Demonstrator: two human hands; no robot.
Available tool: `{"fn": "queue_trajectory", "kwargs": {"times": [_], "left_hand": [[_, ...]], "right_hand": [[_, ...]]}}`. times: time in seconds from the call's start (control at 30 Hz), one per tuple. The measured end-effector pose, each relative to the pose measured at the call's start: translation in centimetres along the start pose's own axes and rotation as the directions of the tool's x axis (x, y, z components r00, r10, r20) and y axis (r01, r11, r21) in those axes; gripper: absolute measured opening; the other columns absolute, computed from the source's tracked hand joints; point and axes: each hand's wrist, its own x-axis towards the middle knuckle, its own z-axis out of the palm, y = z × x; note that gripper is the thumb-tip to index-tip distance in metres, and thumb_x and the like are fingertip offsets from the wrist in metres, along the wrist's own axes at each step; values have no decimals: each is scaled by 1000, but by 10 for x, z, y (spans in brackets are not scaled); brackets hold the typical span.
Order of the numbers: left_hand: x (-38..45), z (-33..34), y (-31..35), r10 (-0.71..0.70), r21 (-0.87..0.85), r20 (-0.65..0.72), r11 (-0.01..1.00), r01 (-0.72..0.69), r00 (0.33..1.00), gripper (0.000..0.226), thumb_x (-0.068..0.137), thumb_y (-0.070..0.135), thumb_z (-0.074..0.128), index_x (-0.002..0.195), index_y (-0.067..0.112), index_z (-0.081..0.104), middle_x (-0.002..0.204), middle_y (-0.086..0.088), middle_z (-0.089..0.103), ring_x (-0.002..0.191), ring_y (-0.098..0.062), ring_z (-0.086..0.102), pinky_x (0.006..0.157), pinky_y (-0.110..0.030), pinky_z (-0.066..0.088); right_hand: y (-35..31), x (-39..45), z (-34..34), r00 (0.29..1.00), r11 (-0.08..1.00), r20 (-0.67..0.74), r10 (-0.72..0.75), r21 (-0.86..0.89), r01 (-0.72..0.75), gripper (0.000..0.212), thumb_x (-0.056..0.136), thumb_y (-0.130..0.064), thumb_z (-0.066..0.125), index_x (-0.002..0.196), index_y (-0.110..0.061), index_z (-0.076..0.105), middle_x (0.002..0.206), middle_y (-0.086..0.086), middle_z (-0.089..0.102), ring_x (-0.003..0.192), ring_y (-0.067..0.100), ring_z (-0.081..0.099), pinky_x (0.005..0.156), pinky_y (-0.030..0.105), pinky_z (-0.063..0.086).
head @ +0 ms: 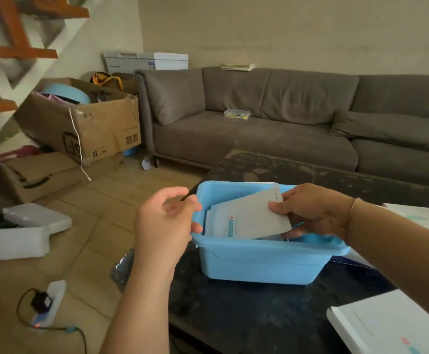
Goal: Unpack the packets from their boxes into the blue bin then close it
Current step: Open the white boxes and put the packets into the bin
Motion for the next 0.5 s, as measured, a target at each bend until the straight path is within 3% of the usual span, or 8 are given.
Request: {"fn": "queue_trajectory", "kwargs": {"times": [0.17,0.33,0.43,0.5], "left_hand": [[0,3,-2,38,24,-8,999,-38,999,9,92,17,66,91,26,69,71,8,74,45,-9,63,48,-22,47],[1,3,-2,53,-2,-23,999,-53,998,11,94,20,64,86,28,68,72,6,74,48,-11,63,49,-24,46],[0,3,-2,56,5,-22,998,-56,998,14,94,21,63,84,31,65,75,5,74,50,-12,64,49,-24,46],[-1,4,-1,59,8,-21,998,-59,998,15,94,21,63,83,31,65,75,5,74,50,-12,64,49,-25,46]], "right_hand": [[5,6,8,1000,993,17,16,-119,-14,27,94,-18,64,116,-3,64,90,13,74,68,21,70,55,31,58],[2,5,-2,1000,947,1,-9,-322,8,34,93,-29,66,111,0,63,91,17,75,71,25,74,65,33,63],[2,4,0,999,879,-15,-46,-476,34,30,96,-25,61,113,0,61,90,15,75,70,21,75,59,28,61],[4,5,3,991,758,-51,-124,-649,61,31,96,-27,59,116,-3,60,99,12,74,80,22,75,68,31,61]]}}
